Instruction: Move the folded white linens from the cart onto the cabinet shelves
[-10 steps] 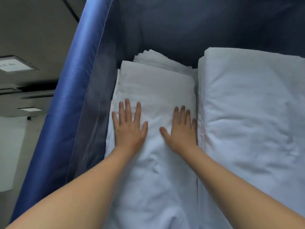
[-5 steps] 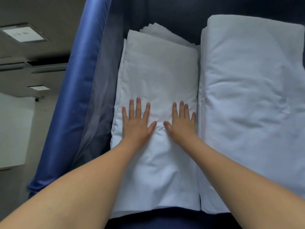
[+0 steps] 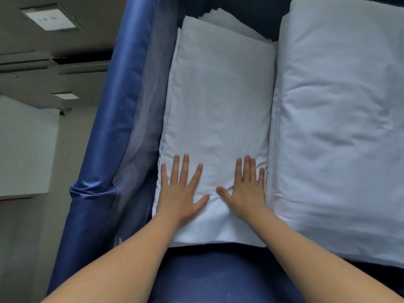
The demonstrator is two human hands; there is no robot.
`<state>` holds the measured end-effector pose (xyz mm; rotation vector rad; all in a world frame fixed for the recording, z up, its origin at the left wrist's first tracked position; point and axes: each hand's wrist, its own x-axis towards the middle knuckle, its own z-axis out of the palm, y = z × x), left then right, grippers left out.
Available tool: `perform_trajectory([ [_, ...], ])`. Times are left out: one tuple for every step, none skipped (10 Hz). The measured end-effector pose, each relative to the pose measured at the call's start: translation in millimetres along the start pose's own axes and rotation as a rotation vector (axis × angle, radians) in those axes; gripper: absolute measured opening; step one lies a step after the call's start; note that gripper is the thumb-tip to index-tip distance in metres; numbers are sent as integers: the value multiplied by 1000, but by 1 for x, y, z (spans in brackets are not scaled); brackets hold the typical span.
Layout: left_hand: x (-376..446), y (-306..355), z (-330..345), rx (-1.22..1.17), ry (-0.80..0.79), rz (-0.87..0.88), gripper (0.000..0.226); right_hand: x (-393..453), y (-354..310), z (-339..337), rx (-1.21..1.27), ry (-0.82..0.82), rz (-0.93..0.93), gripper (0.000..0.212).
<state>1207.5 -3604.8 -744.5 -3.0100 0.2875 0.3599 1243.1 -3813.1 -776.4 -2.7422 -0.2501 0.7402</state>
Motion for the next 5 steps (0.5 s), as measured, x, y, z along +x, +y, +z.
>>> perform_trajectory([
  [1,-3,5,6,-21,2,85,-2,2,8,3,24,-18,105],
  [2,-5,13,-3,-12,-5,85,0,1,15,13,62,-16,104],
  [3,-5,16,16,-15,-9,84,1,0,17,-15,57,-22,104],
  [3,-4,10,3,-31,-12,84,0,-1,9,-24,9,0,105],
  [3,-3,7,-10,-68,-20,83,1,-8,-2,-52,-56,43,105],
])
